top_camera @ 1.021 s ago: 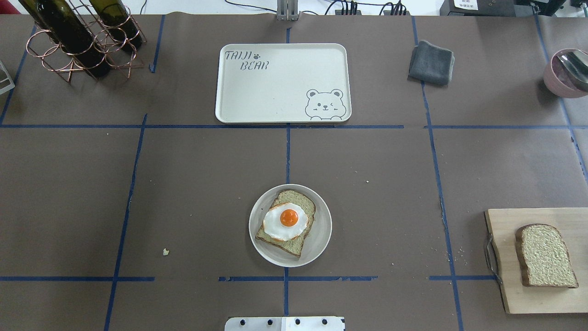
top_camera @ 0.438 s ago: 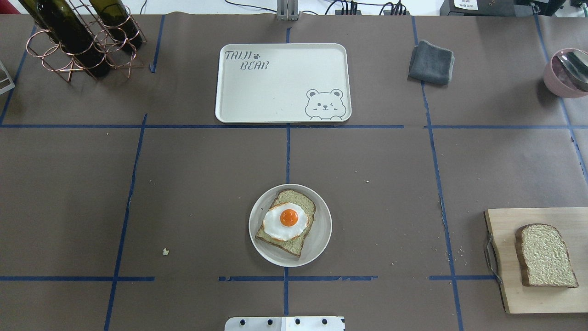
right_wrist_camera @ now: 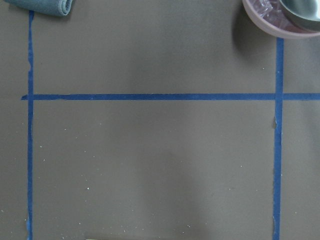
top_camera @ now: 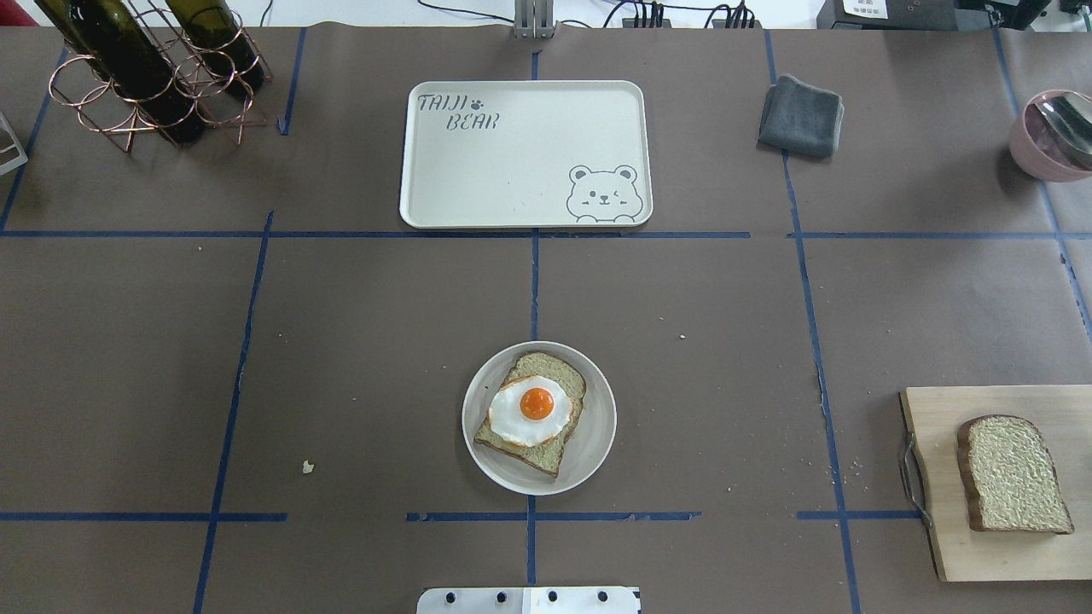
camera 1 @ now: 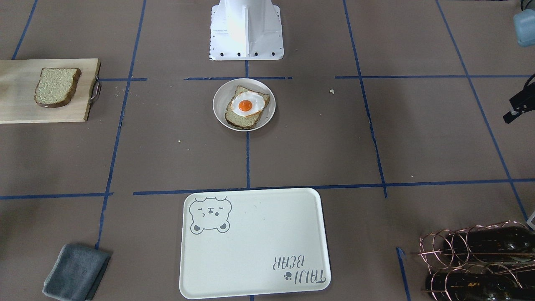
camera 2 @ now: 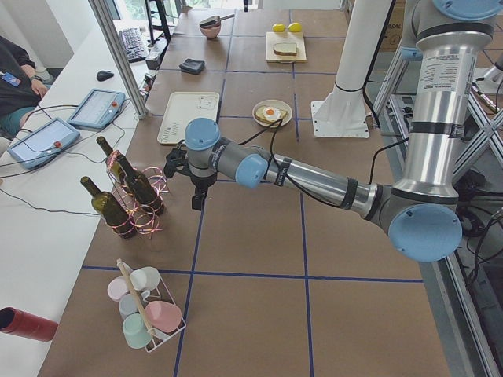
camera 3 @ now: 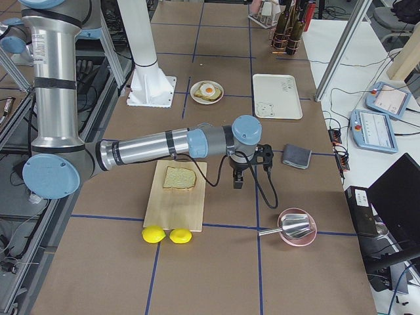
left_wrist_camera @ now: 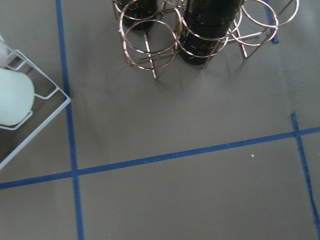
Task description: Make sandwich and place on tray
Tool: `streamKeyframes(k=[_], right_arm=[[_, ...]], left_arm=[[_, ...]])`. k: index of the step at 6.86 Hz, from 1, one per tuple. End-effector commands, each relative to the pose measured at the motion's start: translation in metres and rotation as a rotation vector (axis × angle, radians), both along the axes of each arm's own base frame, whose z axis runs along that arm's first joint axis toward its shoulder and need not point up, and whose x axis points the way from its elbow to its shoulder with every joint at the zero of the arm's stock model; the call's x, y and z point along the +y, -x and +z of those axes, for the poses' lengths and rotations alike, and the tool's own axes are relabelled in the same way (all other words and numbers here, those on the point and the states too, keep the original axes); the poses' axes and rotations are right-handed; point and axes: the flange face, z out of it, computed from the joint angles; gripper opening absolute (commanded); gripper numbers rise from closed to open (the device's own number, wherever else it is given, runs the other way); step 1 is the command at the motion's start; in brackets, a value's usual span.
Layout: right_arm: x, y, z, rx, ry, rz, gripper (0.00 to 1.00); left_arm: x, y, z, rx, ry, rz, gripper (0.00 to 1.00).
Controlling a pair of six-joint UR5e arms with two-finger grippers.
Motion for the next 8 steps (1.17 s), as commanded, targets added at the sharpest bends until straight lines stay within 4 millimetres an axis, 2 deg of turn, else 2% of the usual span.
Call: streamKeyframes(k=[1,3,5,6,8], right_arm=[[0.040,0.044,-0.002,0.010,-0.009,0.086,1.00],[0.100,0.066,0.031,-0.012,-0.045,0.079,1.00],[0.153,0.089,0.048,-0.030,-0.036,0.100,1.00],[0.167,0.099,0.054,-0.016,-0.032,0.088,0.99],[0.195,0.105,0.071,0.015,-0.025,0.058,0.99]], left_arm=[[0.010,-0.058,-0.024,0.094,0.077,-0.038,1.00],[0.020,-0.087,-0.037,0.132,0.104,-0.036,1.00],[0.042,-0.138,-0.058,0.212,0.169,-0.040,1.00],[0.054,-0.170,-0.074,0.240,0.211,-0.054,1.00],[0.058,-0.222,-0.117,0.279,0.261,-0.076,1.00]])
